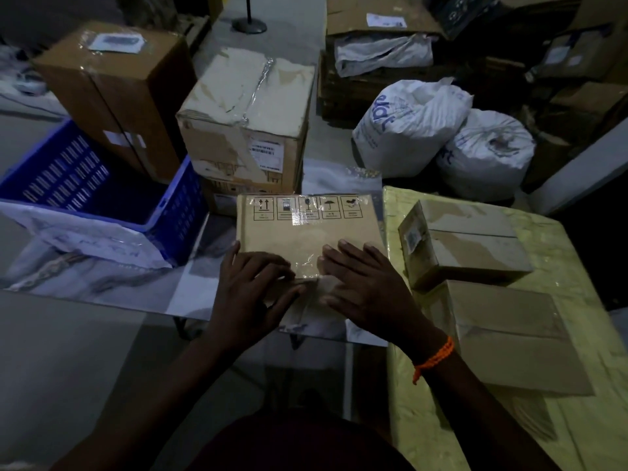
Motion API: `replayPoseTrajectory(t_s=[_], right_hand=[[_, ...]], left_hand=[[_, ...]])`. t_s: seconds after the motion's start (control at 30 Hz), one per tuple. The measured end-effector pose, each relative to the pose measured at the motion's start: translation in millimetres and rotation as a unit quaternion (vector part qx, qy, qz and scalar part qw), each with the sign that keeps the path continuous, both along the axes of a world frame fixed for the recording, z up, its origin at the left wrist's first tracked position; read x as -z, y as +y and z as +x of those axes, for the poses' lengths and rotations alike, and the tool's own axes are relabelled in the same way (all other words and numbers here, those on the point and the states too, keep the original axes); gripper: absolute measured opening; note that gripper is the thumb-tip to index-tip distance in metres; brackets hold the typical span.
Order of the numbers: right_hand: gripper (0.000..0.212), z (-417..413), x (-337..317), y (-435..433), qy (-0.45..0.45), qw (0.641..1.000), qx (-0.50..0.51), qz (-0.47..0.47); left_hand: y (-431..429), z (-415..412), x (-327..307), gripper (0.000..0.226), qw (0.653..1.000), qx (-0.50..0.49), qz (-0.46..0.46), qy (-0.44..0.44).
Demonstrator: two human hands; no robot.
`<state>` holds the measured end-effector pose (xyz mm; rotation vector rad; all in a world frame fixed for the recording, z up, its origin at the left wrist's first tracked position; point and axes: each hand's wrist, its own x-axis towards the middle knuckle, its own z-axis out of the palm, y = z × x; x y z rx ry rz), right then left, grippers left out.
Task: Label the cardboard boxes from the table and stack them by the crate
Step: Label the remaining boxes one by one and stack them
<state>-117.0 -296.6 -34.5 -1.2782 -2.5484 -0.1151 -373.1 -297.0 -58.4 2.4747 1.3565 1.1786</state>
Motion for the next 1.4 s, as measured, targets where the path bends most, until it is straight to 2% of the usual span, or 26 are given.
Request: replayPoseTrajectory(t_s=[0.1, 0.2, 0.3, 0.43, 0.53, 0.67, 0.77, 0.83, 1.07, 1.13, 1.2, 1.23, 1.33, 1.37, 1.4], right_hand=[[0.050, -20.0, -15.2, 11.9, 0.087, 0.995, 0.022, -0.045], [0.052, -43.8, -29.7, 32.0, 0.111, 0.985, 0.083, -0.103], [0.055, -59.8, -29.7, 45.4, 0.096, 0.984, 0.109, -0.106], [0.055, -58.3, -19.9, 44.8, 0.083, 0.986, 0.114, -0.086], [0.057, -57.1, -16.9, 44.0, 0.081, 0.984, 0.116, -0.107], [0.070, -44.8, -21.3, 48.2, 0.037, 0.983, 0.094, -0.156], [0.083, -27.6, -21.7, 41.8, -0.026, 0.976, 0.135, -0.167], [0.091, -20.4, -19.6, 38.7, -0.050, 0.968, 0.174, -0.174], [0.098, -22.7, -18.1, 36.3, -0.046, 0.959, 0.182, -0.210], [0.100, -20.8, -17.6, 34.6, -0.019, 0.964, 0.181, -0.193], [0.105, -16.2, -17.4, 36.6, 0.075, 0.958, 0.200, -0.189], [0.109, -11.0, -15.3, 40.9, 0.147, 0.941, 0.221, -0.211], [0.113, 13.7, -8.4, 56.0, 0.347, 0.838, 0.275, -0.320], [0.106, 21.8, -5.6, 55.8, 0.380, 0.812, 0.278, -0.344], [0.092, 28.2, -3.9, 52.4, 0.400, 0.801, 0.271, -0.353]], left_hand=[[15.6, 4.6, -25.1, 0.038, 0.998, -0.006, -0.048, 0.050], [34.6, 11.1, -38.8, 0.052, 0.990, -0.006, -0.104, 0.097], [44.4, 15.0, -42.3, 0.050, 0.983, -0.021, -0.115, 0.138], [42.8, 16.8, -44.3, 0.044, 0.982, -0.022, -0.120, 0.144], [41.6, 15.8, -43.8, 0.045, 0.982, -0.017, -0.119, 0.143], [41.4, 12.3, -51.7, 0.056, 0.979, 0.002, -0.129, 0.155], [40.8, 4.4, -44.7, 0.081, 0.950, -0.025, -0.213, 0.228], [42.6, 1.3, -34.1, 0.089, 0.937, -0.051, -0.237, 0.251], [45.8, -0.2, -28.5, 0.102, 0.928, -0.039, -0.251, 0.273], [42.1, 3.0, -27.1, 0.097, 0.940, -0.052, -0.245, 0.231], [39.3, 6.6, -25.6, 0.092, 0.960, -0.081, -0.238, 0.126], [40.4, 7.5, -24.4, 0.095, 0.963, -0.094, -0.248, 0.060], [51.5, 6.5, -23.0, 0.093, 0.947, -0.092, -0.285, -0.116], [52.3, 8.2, -24.2, 0.087, 0.935, -0.092, -0.299, -0.168], [52.3, 10.5, -25.1, 0.081, 0.921, -0.086, -0.315, -0.213]])
